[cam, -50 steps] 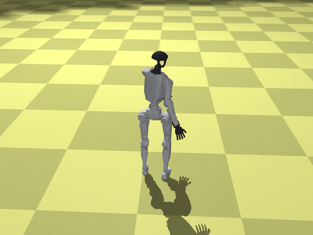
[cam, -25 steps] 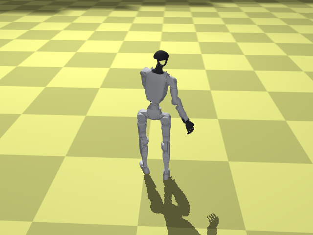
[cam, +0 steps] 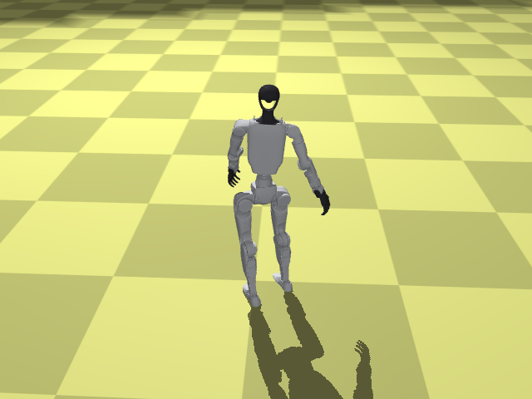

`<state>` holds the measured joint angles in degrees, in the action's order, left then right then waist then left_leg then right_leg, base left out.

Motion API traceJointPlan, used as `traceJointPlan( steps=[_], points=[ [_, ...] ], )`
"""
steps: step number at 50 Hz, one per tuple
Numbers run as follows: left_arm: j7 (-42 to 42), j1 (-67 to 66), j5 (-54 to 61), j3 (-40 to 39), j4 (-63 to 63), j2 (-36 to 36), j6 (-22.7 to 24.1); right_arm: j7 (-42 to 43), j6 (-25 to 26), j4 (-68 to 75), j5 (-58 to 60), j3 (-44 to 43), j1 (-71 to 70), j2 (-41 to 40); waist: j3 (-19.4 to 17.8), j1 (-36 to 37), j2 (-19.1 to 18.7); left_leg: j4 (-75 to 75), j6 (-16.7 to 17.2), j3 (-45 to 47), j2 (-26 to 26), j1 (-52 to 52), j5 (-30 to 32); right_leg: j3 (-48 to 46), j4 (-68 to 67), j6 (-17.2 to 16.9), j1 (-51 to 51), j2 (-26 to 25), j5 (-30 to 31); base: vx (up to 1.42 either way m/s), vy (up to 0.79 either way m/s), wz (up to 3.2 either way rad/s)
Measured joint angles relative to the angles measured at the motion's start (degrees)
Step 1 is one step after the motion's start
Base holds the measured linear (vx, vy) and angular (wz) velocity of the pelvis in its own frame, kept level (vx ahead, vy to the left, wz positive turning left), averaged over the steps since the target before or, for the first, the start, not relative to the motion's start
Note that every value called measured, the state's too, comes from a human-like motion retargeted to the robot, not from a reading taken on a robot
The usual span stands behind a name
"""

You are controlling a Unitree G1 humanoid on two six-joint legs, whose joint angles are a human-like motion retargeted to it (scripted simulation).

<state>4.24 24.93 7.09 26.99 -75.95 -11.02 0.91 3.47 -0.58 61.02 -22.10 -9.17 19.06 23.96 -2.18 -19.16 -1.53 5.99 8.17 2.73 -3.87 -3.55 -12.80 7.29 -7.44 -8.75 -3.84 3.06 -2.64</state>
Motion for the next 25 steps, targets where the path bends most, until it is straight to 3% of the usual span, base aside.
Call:
traceJointPlan(
  steps=[5,8,10,12,15,18,19,20,22,25],
  points=[
    [-1.8,-3.0,0.8,-2.4,3.0,-0.5,-0.3,-1.1,1.5,0.5,1.7,2.6,-2.1,0.9,0.9,4.3,2.0,4.6,-2.5,14.5,1.3,3.7,-3.4,-4.8,1.3,-3.7,1.3,3.5,0.3,0.14,0.01,0.95],
    [-2.6,-5.7,1.3,-3.5,3.8,-1.6,-0.7,-1.1,1.6,-0.1,2.2,3.2,-3.4,1.5,1.7,4.3,2.5,4.1,-1.5,26.3,3.2,5.3,-3.9,-9.7,0.9,-4.7,1.7,5.0,-0.7,0.13,0.06,1.48],
    [-2.5,-7.1,1.5,-4.8,3.4,-2.2,-1.0,-0.7,1.4,-0.5,2.3,3.0,-4.1,1.9,2.2,4.1,2.4,2.6,-0.3,33.7,4.6,5.9,-2.2,-13.2,0.4,-4.8,2.2,5.4,-1.9,0.14,0.09,1.55],
    [-1.6,-8.0,2.1,-6.3,2.4,-2.7,-1.3,0.2,1.1,-0.5,2.1,2.5,-4.8,2.4,2.1,4.3,1.9,0.7,0.3,35.3,5.2,6.0,1.2,-16.0,-0.3,-4.2,3.1,5.2,-3.4,0.15,0.12,1.4],
    [0.2,-9.1,3.4,-7.7,1.0,-3.1,-1.7,2.0,0.5,-0.5,0.8,1.8,-5.0,2.9,1.4,4.8,1.4,-0.1,0.4,29.4,4.9,5.6,2.0,-19.8,-2.2,-1.9,4.7,5.1,-5.3,0.15,0.14,1.39],
    [-5.1,-10.1,-4.6,-6.8,-0.4,-4.9,-3.2,-2.0,0.8,-0.6,0.2,1.1,-4.3,2.4,-0.2,4.6,1.0,0.2,0.4,23.5,5.4,4.2,0.5,-21.6,-11.5,3.4,3.6,5.0,-7.1,0.16,0.12,1.68],
    [-3.1,-10.4,-2.7,-7.1,-0.8,-5.0,-2.4,-0.2,-0.4,-0.9,-0.4,0.9,-3.6,1.9,-0.6,3.7,0.8,2.8,0.6,21.4,6.1,5.1,-0.6,-21.3,-15.7,4.4,2.4,4.7,-8.6,0.16,0.1,2.26],
    [0.6,-10.8,1.2,-7.7,-1.3,-4.9,-1.1,3.1,-2.1,-1.2,-1.2,0.7,-2.7,1.3,-1.0,2.5,0.7,6.7,0.8,19.1,7.1,6.6,-2.2,-21.0,-20.1,4.9,1.0,4.3,-10.3,0.16,0.07,2.13],
    [1.8,-10.7,2.9,-7.6,-1.6,-5.4,-1.2,2.9,-1.4,-1.6,-1.0,1.2,-2.5,0.0,-2.3,3.4,1.5,0.4,1.3,14.9,5.5,2.7,0.3,-16.9,-25.8,4.9,-2.0,3.1,-12.3,0.16,0.03,1.78],
    [1.7,-11.1,3.9,-8.4,-1.6,-5.6,-1.3,2.6,-1.6,-2.8,-0.7,1.8,-1.3,-1.3,-3.1,1.9,1.5,-1.1,2.2,7.8,4.8,1.6,1.1,-15.4,-25.8,5.3,-3.3,1.9,-13.0,0.19,0.04,2.16]
  ],
)
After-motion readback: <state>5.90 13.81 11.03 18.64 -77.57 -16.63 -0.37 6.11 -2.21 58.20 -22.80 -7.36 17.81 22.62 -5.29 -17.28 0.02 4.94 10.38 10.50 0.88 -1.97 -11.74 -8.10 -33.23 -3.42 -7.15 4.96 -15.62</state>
